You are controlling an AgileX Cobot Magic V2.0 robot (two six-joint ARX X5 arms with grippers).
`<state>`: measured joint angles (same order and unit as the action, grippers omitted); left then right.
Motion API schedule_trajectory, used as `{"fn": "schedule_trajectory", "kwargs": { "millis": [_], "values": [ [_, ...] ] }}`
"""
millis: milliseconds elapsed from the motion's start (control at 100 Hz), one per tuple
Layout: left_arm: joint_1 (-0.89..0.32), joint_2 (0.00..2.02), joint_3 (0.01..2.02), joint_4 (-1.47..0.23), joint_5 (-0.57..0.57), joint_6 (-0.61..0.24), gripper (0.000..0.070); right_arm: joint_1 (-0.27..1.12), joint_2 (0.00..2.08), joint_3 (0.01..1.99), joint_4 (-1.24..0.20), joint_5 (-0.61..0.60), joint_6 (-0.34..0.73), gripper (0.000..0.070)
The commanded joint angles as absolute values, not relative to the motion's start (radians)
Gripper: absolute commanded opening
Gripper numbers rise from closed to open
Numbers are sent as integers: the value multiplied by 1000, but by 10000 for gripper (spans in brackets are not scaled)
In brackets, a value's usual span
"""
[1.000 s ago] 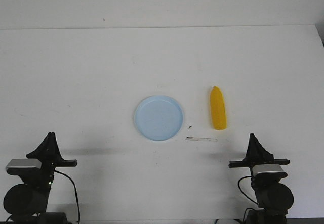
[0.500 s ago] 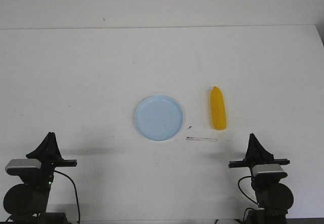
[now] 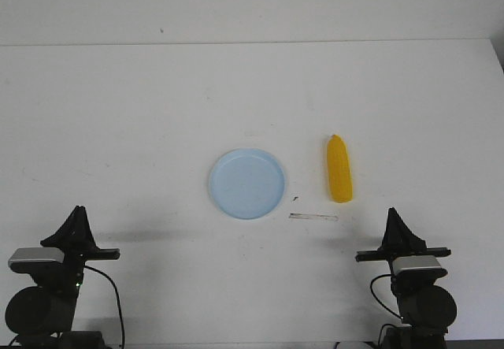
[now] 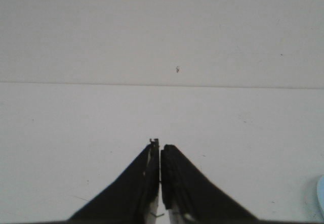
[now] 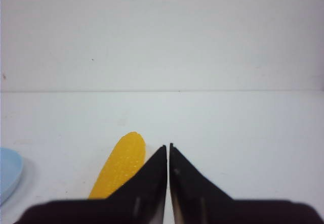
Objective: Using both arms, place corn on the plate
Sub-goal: 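Reach the right gripper forward over the yellow corn cob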
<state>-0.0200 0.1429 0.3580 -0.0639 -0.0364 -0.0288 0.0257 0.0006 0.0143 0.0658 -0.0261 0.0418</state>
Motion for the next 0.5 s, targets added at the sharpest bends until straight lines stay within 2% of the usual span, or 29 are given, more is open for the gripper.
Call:
{"fn": "schedule_trajectory", "kwargs": {
  "millis": [0, 200, 340, 490],
  "values": [
    [-18, 141, 365, -51, -36, -35, 1, 27, 1, 13, 86, -26, 49, 8],
    [-18, 141, 365, -51, -36, -35, 1, 27, 1, 13, 190, -13, 48, 8],
    [-18, 141, 365, -51, -36, -35, 1, 27, 1, 13, 199, 15, 56, 8],
    [-18, 141, 365, -51, -36, -35, 1, 34, 16, 18, 196, -45, 56, 7]
  ]
}}
